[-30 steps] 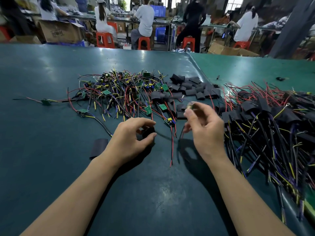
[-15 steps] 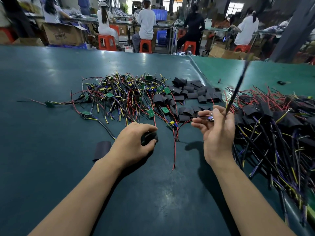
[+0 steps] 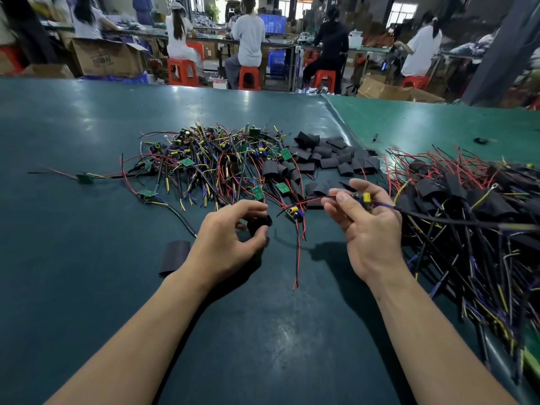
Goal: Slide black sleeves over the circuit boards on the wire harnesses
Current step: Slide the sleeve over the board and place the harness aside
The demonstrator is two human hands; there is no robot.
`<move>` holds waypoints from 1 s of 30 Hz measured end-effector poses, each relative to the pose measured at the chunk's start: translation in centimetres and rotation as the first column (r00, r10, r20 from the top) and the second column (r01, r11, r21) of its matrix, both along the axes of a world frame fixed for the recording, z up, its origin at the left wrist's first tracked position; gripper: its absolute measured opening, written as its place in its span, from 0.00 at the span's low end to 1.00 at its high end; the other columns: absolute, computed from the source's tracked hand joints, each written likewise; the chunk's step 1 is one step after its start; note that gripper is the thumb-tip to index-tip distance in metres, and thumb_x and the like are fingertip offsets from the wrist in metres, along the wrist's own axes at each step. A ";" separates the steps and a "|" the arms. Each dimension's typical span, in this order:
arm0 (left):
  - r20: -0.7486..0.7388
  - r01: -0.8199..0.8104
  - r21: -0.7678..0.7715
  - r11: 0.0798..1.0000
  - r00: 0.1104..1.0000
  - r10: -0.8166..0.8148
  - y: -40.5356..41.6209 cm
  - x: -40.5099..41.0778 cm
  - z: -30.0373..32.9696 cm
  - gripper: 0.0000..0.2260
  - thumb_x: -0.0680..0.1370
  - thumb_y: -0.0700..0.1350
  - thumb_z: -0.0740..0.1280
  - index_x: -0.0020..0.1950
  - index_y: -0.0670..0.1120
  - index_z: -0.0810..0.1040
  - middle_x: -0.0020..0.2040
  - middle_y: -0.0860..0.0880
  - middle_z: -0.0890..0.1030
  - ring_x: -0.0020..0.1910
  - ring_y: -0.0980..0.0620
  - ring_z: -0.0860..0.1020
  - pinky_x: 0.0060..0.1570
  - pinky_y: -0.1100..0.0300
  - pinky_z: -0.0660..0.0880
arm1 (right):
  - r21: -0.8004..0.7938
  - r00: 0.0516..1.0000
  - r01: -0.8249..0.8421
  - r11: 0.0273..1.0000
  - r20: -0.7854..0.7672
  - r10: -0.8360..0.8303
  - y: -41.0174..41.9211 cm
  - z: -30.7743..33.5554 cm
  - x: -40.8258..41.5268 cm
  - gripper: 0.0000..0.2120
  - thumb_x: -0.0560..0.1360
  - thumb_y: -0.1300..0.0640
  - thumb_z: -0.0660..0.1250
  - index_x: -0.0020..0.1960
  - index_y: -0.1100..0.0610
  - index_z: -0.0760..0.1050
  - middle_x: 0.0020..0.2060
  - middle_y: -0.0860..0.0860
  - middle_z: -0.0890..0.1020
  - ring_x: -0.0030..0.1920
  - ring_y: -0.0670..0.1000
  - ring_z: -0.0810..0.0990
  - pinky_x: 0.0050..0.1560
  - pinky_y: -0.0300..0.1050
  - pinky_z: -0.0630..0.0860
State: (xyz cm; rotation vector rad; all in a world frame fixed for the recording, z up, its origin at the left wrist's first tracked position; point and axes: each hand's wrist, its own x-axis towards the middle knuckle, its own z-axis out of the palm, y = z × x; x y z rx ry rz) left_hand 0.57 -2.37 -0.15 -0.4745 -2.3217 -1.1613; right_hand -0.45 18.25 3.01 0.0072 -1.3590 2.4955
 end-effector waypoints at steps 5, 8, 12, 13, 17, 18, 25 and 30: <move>-0.033 0.060 0.068 0.996 0.998 -0.058 0.1 0.0 -0.1 0.18 0.72 0.37 0.75 0.60 0.45 0.79 0.49 0.53 0.84 0.49 0.58 0.82 0.54 0.63 0.77 | -0.093 0.999 0.030 0.995 -0.006 -0.031 0.6 0.3 0.2 0.11 0.75 0.74 0.64 0.49 0.59 0.73 0.38 0.58 0.83 0.38 0.56 0.85 0.40 0.40 0.82; -0.035 0.087 0.083 0.993 0.996 -0.084 0.0 -0.1 -0.1 0.19 0.72 0.36 0.75 0.62 0.45 0.77 0.50 0.53 0.84 0.49 0.57 0.82 0.54 0.63 0.78 | -0.100 0.999 0.043 0.994 0.016 -0.041 0.6 0.2 0.1 0.10 0.75 0.74 0.65 0.48 0.59 0.73 0.39 0.59 0.82 0.37 0.55 0.84 0.40 0.41 0.82; 0.003 0.102 0.133 0.986 0.995 -0.104 0.0 -0.3 -0.3 0.24 0.72 0.36 0.75 0.66 0.47 0.73 0.50 0.51 0.83 0.48 0.53 0.83 0.53 0.60 0.79 | -0.142 0.997 -0.031 0.989 0.071 0.041 0.6 0.4 0.2 0.10 0.75 0.73 0.64 0.47 0.59 0.75 0.35 0.56 0.83 0.36 0.54 0.84 0.38 0.39 0.81; 0.005 0.101 0.139 0.985 0.995 -0.103 0.0 -0.3 -0.3 0.25 0.72 0.36 0.75 0.67 0.47 0.73 0.50 0.52 0.83 0.48 0.53 0.83 0.53 0.59 0.79 | -0.148 0.994 -0.060 0.987 0.082 0.073 0.6 0.4 0.2 0.09 0.76 0.73 0.64 0.46 0.59 0.75 0.34 0.56 0.83 0.36 0.54 0.84 0.37 0.39 0.81; 0.021 0.089 0.145 0.985 0.995 -0.093 -0.1 -0.3 -0.5 0.26 0.72 0.37 0.75 0.68 0.49 0.71 0.50 0.53 0.83 0.48 0.54 0.82 0.53 0.57 0.80 | -0.144 0.986 -0.124 0.982 0.094 0.139 0.5 0.5 0.5 0.09 0.76 0.71 0.63 0.45 0.59 0.76 0.34 0.55 0.83 0.35 0.53 0.84 0.36 0.38 0.80; 0.033 0.082 0.142 0.986 0.996 -0.087 -0.1 -0.3 -0.5 0.27 0.72 0.38 0.75 0.68 0.50 0.70 0.50 0.53 0.83 0.48 0.54 0.82 0.53 0.57 0.80 | -0.145 0.985 -0.131 0.981 0.090 0.144 0.5 0.5 0.6 0.09 0.76 0.71 0.63 0.45 0.59 0.76 0.34 0.55 0.83 0.35 0.53 0.84 0.36 0.37 0.80; 0.060 0.057 0.158 0.986 0.996 -0.067 0.0 -0.4 -0.5 0.29 0.72 0.38 0.75 0.70 0.50 0.68 0.48 0.52 0.83 0.46 0.54 0.83 0.54 0.52 0.79 | -0.120 0.979 -0.154 0.981 0.118 0.168 0.2 0.4 0.5 0.09 0.76 0.72 0.64 0.45 0.60 0.76 0.33 0.56 0.83 0.34 0.53 0.84 0.35 0.38 0.80; 0.016 0.078 0.174 0.982 0.996 -0.083 0.2 -0.4 -0.3 0.28 0.72 0.37 0.75 0.68 0.50 0.70 0.49 0.51 0.83 0.47 0.53 0.83 0.53 0.51 0.80 | -0.021 0.977 -0.150 0.988 0.148 0.152 -0.1 -0.1 0.4 0.08 0.75 0.73 0.65 0.47 0.61 0.75 0.34 0.57 0.83 0.34 0.53 0.84 0.35 0.39 0.80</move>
